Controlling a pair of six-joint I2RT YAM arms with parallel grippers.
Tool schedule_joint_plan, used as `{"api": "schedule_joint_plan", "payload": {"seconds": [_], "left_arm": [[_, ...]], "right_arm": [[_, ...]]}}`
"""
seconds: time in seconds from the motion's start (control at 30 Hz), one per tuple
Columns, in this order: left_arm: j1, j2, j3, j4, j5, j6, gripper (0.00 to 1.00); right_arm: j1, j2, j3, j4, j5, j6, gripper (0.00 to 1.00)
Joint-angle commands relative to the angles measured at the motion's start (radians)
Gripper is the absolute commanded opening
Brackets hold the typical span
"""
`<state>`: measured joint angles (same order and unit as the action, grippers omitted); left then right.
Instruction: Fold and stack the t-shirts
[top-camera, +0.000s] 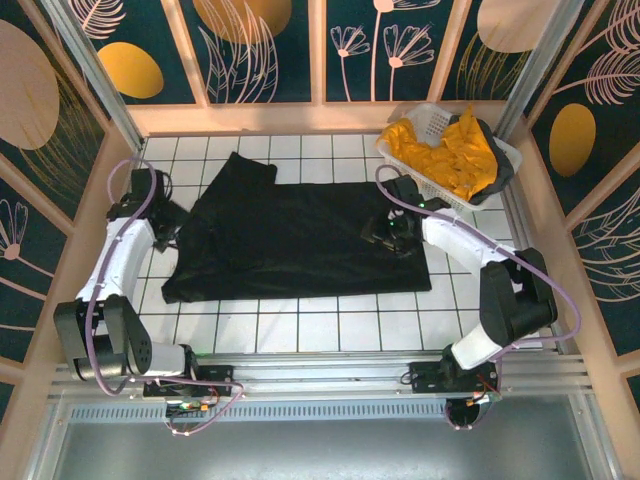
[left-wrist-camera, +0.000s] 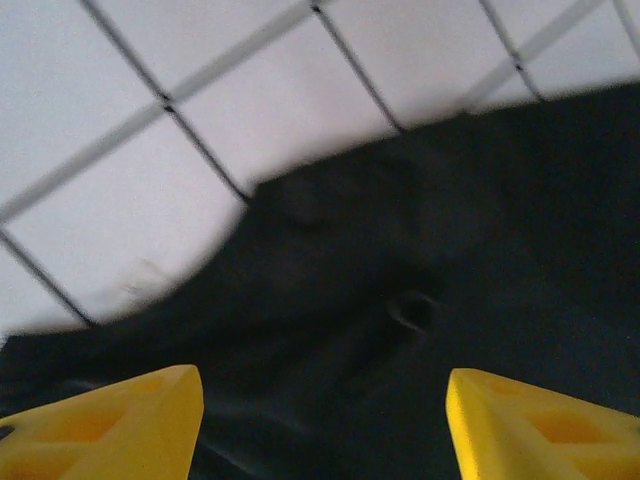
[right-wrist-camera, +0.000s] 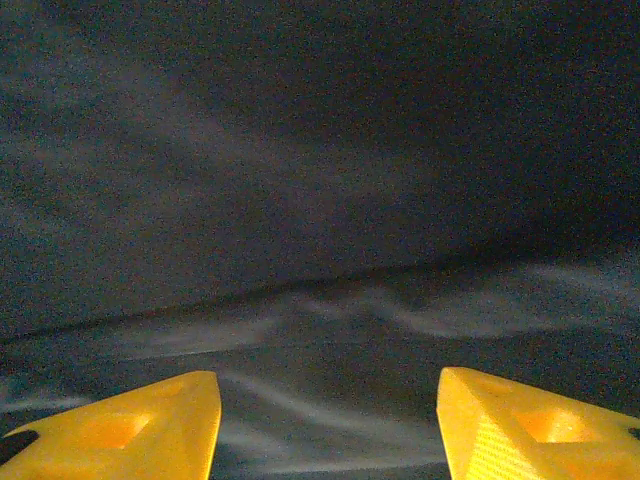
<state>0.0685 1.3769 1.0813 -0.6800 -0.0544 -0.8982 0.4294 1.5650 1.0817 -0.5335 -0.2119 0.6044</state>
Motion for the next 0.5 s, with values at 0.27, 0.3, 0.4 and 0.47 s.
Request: {"api": "schedule_joint_plan", "payload": {"seconds": [0.27, 0.3, 0.4, 0.47], "left_arm": [[-0.245, 0.042, -0.215, 0.157, 0.237, -0.358, 0.62], [-0.251, 0.054, -0.216, 0.154, 0.225, -0.357, 0.61], [-0.255, 0.080, -0.225, 0.154, 0.208, -0.345, 0.58], [-0.257, 0.099, -0.219, 0.137, 0.194, -0.326, 0.57]], "right_arm": [[0.081, 0.153, 0.220, 0.155, -0.320, 0.021, 0.63], [0.084, 0.159, 0.225, 0.153, -0.318, 0.024, 0.63], [0.085, 0.161, 0.225, 0.155, -0.311, 0.032, 0.63], [0.085, 0.158, 0.224, 0.150, -0.304, 0.032, 0.63]]}}
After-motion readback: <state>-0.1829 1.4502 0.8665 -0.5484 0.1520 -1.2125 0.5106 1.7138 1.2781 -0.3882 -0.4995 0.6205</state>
